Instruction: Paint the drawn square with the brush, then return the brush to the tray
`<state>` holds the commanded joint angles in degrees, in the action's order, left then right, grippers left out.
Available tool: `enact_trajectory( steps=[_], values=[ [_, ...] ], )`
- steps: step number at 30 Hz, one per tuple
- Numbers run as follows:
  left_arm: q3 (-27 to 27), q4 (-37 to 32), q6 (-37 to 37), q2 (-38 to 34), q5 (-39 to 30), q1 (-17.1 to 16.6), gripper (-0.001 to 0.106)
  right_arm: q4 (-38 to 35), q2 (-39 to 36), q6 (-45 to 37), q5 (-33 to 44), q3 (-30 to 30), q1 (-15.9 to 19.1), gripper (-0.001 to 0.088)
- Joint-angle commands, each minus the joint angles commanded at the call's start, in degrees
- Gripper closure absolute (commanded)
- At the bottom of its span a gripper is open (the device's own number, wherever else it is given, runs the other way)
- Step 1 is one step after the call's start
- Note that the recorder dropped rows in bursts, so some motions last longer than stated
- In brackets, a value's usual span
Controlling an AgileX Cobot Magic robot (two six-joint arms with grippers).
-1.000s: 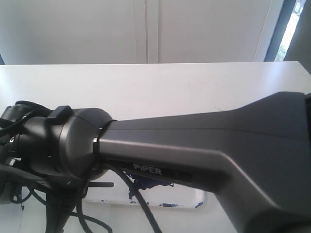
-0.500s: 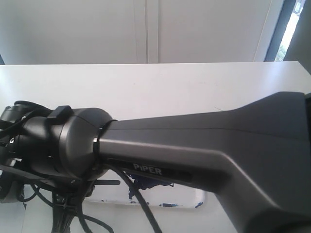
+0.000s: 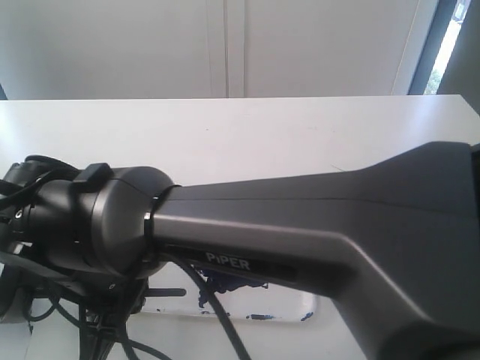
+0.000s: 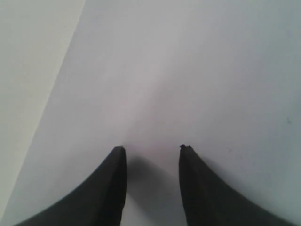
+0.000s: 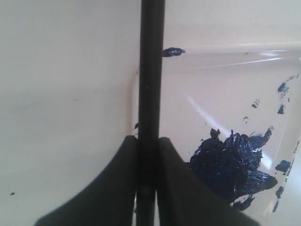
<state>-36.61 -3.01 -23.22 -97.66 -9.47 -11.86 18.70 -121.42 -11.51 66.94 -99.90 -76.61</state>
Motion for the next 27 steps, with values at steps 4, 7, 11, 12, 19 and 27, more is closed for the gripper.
enact_trajectory(
  steps=[4,7,11,12,19,27],
  values=[
    [0.00,0.00,0.28,0.00,0.00,0.00,0.064,-1.83,0.75,-1.96,0.17,0.00,0.00,0.0868],
    [0.00,0.00,0.26,0.00,-0.10,0.00,0.064,-3.34,1.33,-3.11,0.17,0.00,0.00,0.0868],
    [0.00,0.00,0.26,0.00,-0.10,0.00,0.064,-3.50,1.78,-3.33,0.17,0.00,0.00,0.0868],
    [0.00,0.00,0.26,0.00,-0.10,0.00,0.064,-3.50,1.78,-3.33,0.29,0.00,0.00,0.0868],
    [-0.12,2.17,0.26,0.00,-0.25,0.00,0.068,-3.50,2.00,-3.33,0.03,0.00,0.00,0.0868],
    [-0.12,2.56,0.89,0.00,-0.33,0.00,0.068,-3.50,3.24,-3.10,0.66,0.00,0.00,0.0868]
  ],
)
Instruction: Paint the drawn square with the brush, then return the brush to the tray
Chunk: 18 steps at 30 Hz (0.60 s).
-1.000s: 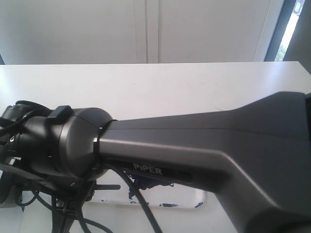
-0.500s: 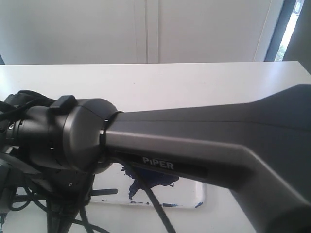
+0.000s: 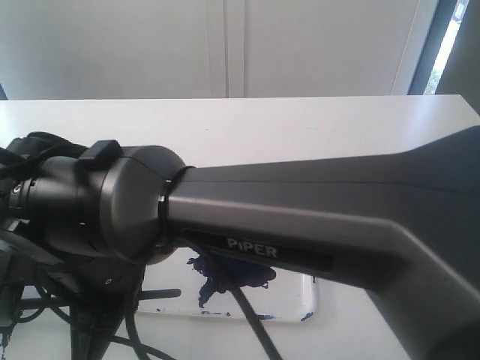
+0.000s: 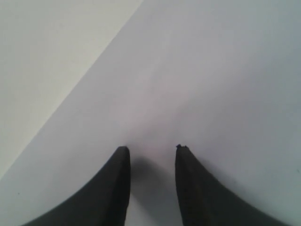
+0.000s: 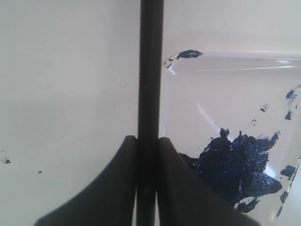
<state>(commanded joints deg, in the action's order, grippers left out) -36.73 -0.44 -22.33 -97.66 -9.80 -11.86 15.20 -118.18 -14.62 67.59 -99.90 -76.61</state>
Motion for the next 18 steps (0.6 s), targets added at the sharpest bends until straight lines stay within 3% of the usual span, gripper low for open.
enact_trajectory(
  steps=[6,18],
  values=[
    [0.00,0.44,-0.02,-1.00,0.00,0.00,0.067,-0.16,0.72,0.40,0.36,0.00,0.00,0.0868],
    [0.00,0.87,-0.02,-7.23,-1.36,0.00,0.052,-2.65,-0.03,0.30,0.69,0.00,0.00,0.0868]
  ],
)
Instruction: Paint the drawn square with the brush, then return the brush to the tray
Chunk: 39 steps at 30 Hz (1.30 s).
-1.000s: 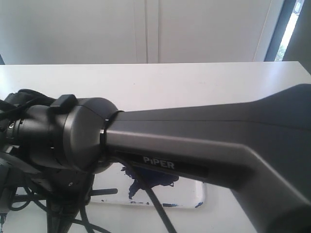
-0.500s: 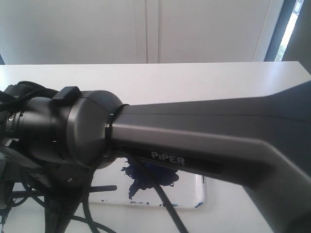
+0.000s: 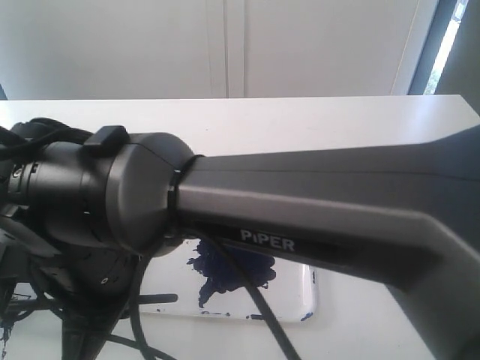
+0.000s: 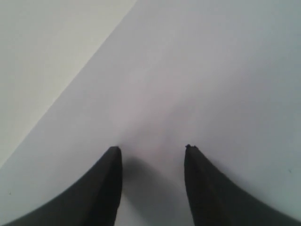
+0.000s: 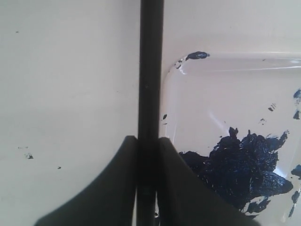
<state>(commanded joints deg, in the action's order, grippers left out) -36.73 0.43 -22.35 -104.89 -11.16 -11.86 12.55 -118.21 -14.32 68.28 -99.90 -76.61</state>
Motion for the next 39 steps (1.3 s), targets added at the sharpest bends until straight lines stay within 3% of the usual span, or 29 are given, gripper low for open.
enact_trajectory(
  steps=[9,23,39],
  values=[
    [0.00,0.00,1.63,-6.34,-3.29,0.00,0.052,0.00,-0.30,0.00,0.12,0.00,0.00,0.0868],
    [0.00,0.00,1.63,-6.50,-3.52,0.00,0.052,4.03,-1.94,2.81,-0.15,0.00,0.00,0.0868],
    [0.00,0.00,1.63,-6.50,-3.30,0.00,0.052,2.29,-2.05,1.79,1.68,0.11,0.00,0.0868]
  ],
)
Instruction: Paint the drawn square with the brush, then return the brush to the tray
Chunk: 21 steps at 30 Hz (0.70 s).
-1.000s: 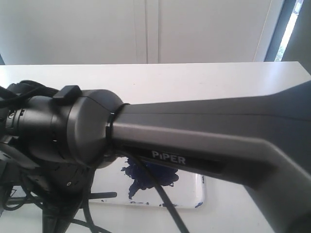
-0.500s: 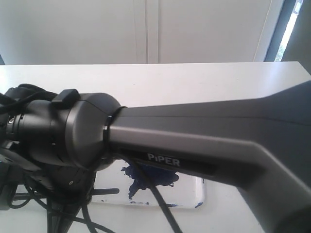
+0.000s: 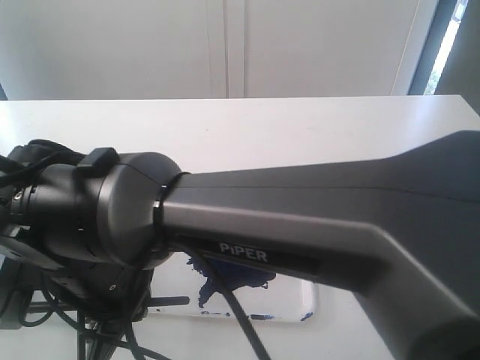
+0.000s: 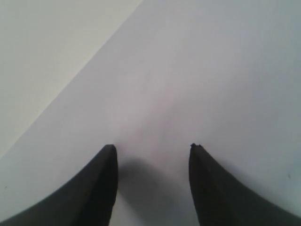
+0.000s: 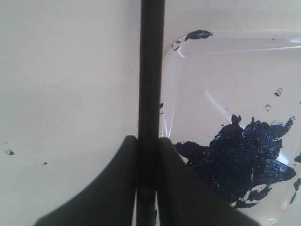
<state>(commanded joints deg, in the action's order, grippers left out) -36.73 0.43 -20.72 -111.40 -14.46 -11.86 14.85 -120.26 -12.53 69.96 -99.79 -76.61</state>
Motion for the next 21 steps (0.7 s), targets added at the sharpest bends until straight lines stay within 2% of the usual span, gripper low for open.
enact_trajectory(
  steps=[21],
  values=[
    [0.00,0.00,0.10,0.00,-0.12,0.00,0.052,-1.40,0.21,-0.39,0.00,0.00,0.00,0.0868]
  ],
)
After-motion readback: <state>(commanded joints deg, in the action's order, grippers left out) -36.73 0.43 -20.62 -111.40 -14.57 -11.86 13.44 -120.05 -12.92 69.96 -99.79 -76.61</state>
